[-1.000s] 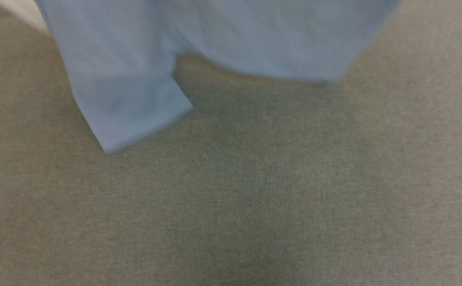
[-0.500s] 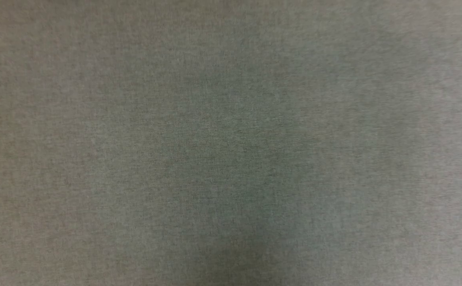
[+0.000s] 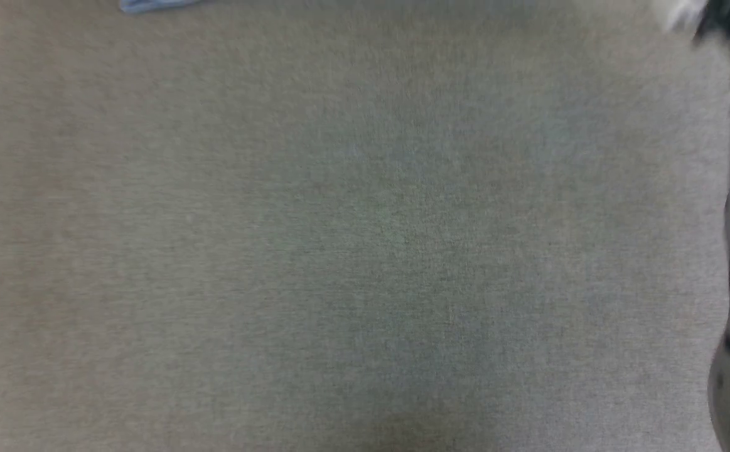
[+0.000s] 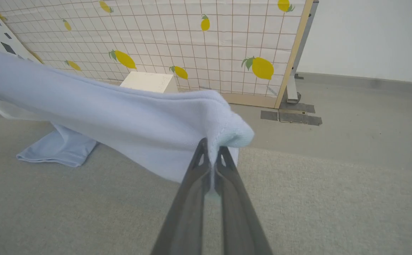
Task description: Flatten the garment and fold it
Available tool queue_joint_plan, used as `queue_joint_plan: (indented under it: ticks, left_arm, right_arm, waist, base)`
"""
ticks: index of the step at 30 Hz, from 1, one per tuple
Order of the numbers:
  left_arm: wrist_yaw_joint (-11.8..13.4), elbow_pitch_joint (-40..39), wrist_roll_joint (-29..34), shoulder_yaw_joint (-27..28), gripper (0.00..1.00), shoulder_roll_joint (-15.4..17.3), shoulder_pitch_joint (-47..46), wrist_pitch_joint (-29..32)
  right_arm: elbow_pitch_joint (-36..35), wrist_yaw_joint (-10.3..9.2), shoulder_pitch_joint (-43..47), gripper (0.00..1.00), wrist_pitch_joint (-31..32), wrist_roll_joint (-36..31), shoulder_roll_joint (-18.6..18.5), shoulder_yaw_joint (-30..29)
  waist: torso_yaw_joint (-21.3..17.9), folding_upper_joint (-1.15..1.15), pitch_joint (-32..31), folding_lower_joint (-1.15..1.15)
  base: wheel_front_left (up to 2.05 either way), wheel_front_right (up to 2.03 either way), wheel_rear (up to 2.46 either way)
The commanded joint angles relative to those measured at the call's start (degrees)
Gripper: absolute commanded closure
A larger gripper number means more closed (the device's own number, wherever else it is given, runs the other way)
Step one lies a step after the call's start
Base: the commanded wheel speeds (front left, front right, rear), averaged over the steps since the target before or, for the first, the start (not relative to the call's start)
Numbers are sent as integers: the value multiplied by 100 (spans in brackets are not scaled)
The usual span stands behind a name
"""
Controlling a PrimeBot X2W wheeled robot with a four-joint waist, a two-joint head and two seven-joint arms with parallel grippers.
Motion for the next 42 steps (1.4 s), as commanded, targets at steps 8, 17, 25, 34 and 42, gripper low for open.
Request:
queue_joint_plan:
  ticks: [8, 17, 25, 34, 42]
  left_arm:
    - [-14, -666, -924, -265, 100, -28, 2452, -309]
    - [461, -1930, -1658, -407, 100, 122, 5415, -280]
    - [1001, -2863, -2485, -529, 100, 421, 7472, 127]
    - [1552, -3550, -2928, -649, 100, 762, 8690, 447]
    - [1672, -3891, -2929, -524, 100, 903, 8909, 248]
  right_arm:
    - [-195, -10, 2342, 100, -530, 952, -426, 390]
    - [-548, -10, 4313, 100, -960, 1398, -648, 539]
    - [-886, -10, 5795, 100, -1073, 1428, -809, 405]
    - [-1317, -10, 6990, 100, -748, 1405, -812, 305]
    - [-1468, -10, 7179, 100, -589, 1421, -818, 298]
  waist:
    - [434, 27, -1986, -1]
    - [386, 27, -2590, -1]
    - [281, 27, -3022, -1]
    - [203, 27, -3172, -1]
    - [144, 27, -3146, -1]
  base:
    - [0, 0, 0]
    - [0, 0, 0]
    - [0, 0, 0]
    - [0, 0, 0]
    - [0, 0, 0]
